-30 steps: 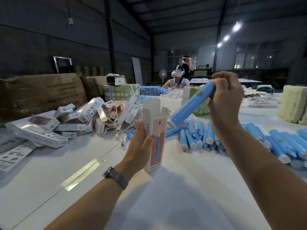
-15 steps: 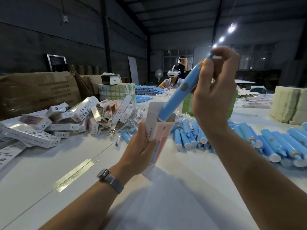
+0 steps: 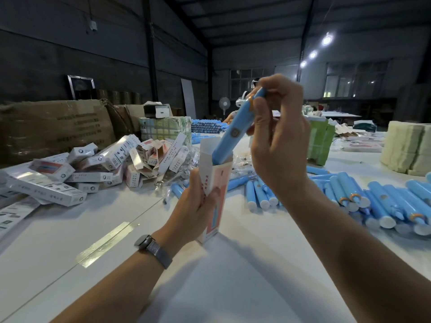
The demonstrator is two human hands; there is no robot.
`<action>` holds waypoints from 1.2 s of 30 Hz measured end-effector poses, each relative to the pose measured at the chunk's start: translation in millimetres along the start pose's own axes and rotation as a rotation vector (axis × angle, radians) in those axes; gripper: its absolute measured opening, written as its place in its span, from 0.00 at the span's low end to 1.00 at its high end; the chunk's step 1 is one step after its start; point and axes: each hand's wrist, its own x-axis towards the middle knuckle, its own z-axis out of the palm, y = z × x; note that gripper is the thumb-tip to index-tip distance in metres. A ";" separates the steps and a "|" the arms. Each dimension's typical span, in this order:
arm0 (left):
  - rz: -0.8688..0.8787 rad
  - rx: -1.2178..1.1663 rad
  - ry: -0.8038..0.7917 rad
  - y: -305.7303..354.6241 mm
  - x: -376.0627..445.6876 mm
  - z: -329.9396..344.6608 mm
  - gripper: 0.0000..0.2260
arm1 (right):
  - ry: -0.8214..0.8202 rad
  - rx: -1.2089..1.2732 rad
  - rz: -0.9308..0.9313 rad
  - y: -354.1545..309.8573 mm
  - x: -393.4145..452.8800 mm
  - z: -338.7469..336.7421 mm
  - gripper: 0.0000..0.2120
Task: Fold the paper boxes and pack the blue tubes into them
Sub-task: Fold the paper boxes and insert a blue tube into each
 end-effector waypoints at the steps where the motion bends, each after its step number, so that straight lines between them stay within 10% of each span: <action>1: -0.002 -0.003 0.004 -0.4 0.1 -0.2 0.16 | -0.008 0.017 0.046 -0.7 -1.6 1.7 0.09; 13: 0.055 -0.013 0.002 4.7 -3.2 4.5 0.09 | -0.101 0.085 0.328 9.2 6.0 -1.1 0.04; 32: 0.002 -0.109 0.168 -6.8 1.5 2.4 0.14 | -0.698 -0.079 0.287 15.2 -45.6 19.6 0.14; 36: 0.016 0.007 0.290 -12.9 2.3 -2.1 0.11 | -0.603 -0.090 0.265 20.7 -51.7 23.1 0.13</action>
